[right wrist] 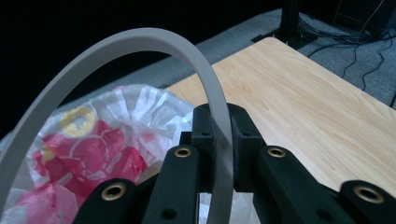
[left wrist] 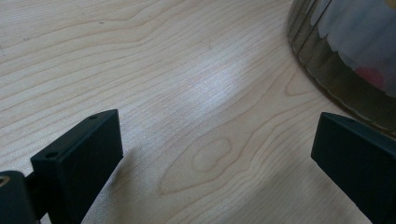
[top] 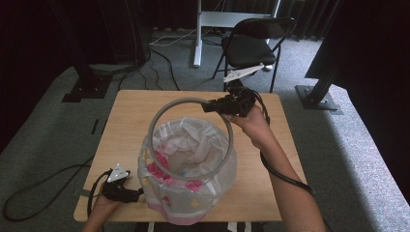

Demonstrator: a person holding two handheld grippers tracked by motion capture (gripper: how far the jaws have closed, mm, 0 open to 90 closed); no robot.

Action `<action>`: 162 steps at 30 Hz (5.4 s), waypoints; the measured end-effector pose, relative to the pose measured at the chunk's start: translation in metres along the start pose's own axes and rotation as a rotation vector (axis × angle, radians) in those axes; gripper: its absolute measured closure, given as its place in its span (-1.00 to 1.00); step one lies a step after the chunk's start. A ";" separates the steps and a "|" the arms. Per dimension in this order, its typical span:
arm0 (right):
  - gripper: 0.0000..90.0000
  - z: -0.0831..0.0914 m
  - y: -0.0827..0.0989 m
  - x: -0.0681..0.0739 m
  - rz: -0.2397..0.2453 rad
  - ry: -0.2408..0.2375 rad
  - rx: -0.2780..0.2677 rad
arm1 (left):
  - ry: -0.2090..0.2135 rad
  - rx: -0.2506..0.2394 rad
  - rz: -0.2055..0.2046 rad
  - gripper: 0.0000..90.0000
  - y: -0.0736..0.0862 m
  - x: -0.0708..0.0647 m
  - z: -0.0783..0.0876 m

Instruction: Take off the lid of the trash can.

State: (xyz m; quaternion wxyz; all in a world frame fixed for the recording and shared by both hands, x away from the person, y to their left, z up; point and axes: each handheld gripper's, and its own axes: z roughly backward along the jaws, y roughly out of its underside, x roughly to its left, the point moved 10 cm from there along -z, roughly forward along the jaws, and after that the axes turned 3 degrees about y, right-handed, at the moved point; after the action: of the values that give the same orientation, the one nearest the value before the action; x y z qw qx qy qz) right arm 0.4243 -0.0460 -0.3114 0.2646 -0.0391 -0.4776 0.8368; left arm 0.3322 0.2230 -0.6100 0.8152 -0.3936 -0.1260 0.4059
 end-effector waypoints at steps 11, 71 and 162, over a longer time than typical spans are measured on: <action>0.84 0.032 0.002 -0.016 -0.053 0.031 -0.041 | -0.002 0.003 0.000 -0.95 0.000 0.000 0.000; 0.84 0.160 0.135 -0.134 -0.369 0.284 -0.128 | -0.001 0.013 -0.003 -0.95 0.001 0.000 -0.001; 0.66 0.042 0.344 -0.188 -0.639 0.356 0.251 | 0.001 0.020 -0.004 -0.95 0.002 -0.001 -0.002</action>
State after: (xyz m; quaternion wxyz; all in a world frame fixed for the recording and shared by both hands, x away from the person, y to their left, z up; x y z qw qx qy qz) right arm 0.4325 -0.3079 -0.6056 0.5935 -0.0004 -0.3062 0.7443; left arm 0.3315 0.2222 -0.6123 0.8200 -0.3852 -0.1222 0.4054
